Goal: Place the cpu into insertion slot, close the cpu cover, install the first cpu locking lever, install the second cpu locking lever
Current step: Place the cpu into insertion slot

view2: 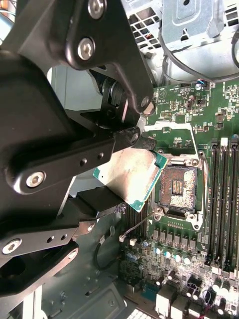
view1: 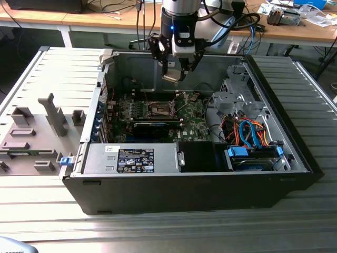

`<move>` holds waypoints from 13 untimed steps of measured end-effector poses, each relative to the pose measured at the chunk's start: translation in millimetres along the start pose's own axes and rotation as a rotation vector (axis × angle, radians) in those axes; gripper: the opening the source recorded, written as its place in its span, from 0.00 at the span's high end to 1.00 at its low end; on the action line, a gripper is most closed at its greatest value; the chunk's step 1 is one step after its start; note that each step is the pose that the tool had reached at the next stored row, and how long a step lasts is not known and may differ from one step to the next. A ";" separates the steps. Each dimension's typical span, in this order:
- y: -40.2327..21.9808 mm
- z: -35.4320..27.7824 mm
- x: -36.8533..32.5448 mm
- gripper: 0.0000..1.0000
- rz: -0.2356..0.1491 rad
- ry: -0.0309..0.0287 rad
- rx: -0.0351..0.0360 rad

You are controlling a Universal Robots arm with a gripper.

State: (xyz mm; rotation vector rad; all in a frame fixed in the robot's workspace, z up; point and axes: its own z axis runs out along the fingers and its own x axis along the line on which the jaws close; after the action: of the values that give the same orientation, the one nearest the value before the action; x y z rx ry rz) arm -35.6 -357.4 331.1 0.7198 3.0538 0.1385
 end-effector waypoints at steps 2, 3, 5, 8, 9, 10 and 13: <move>0.0 0.0 0.0 0.46 0.002 -0.0002 -0.0001; 0.0 0.0 0.0 0.46 0.003 -0.0003 -0.0001; 0.0 0.0 0.0 0.46 0.004 -0.0004 -0.0001; 0.0 0.0 0.0 0.46 0.007 -0.0006 -0.0002; 0.0 0.0 0.0 0.46 0.008 -0.0006 -0.0002; 0.0 0.0 0.0 0.46 0.009 -0.0007 -0.0002; 0.0 0.0 0.0 0.46 0.011 -0.0009 -0.0002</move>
State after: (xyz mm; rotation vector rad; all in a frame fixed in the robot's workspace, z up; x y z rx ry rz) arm -35.6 -357.4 331.1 0.7363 3.0494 0.1384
